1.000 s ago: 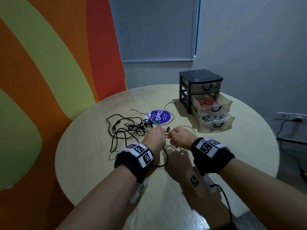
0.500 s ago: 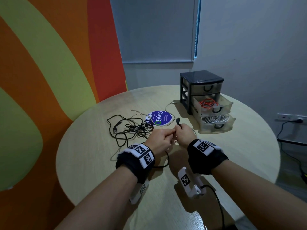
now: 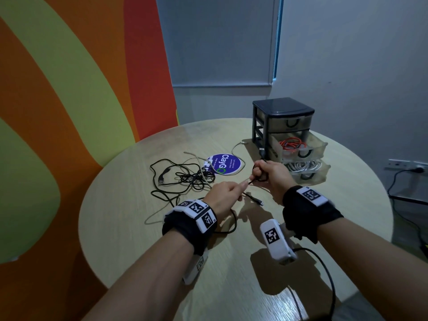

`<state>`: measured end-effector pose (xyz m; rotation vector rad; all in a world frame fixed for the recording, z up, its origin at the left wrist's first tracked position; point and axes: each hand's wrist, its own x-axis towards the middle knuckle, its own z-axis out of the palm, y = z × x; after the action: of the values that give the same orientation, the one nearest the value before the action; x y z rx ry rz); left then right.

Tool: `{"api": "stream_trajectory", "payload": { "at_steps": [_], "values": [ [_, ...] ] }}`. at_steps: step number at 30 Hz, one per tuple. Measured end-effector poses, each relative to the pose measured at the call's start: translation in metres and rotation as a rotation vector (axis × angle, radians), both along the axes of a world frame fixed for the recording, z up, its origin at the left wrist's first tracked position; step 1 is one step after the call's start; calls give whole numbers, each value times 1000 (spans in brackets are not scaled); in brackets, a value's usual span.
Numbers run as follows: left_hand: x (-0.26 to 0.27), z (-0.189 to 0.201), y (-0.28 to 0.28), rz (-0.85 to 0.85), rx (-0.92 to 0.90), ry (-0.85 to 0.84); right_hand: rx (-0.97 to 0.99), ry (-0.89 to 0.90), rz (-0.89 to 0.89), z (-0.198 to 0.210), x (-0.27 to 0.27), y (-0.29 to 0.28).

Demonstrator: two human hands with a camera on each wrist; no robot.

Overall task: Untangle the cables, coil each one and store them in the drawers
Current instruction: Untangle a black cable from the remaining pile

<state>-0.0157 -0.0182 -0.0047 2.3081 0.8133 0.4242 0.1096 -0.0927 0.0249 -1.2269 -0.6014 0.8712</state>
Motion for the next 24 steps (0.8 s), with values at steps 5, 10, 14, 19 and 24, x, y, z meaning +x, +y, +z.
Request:
{"api": "stream_trajectory", "payload": {
  "at_steps": [5, 10, 14, 19, 24],
  "values": [
    [-1, -1, 4, 11, 92, -143, -6, 103, 63, 8, 6, -4],
    [0, -2, 5, -8, 14, -124, 6, 145, 105, 12, 19, -11],
    [3, -6, 10, 67, 40, -82, -23, 85, 168, 13, 24, -20],
    [3, -7, 13, 170, 92, -24, -106, -6, 257, 12, 22, -23],
    [4, -4, 12, 326, 147, -87, -321, -199, 327, 12, 16, -19]
  ]
}}
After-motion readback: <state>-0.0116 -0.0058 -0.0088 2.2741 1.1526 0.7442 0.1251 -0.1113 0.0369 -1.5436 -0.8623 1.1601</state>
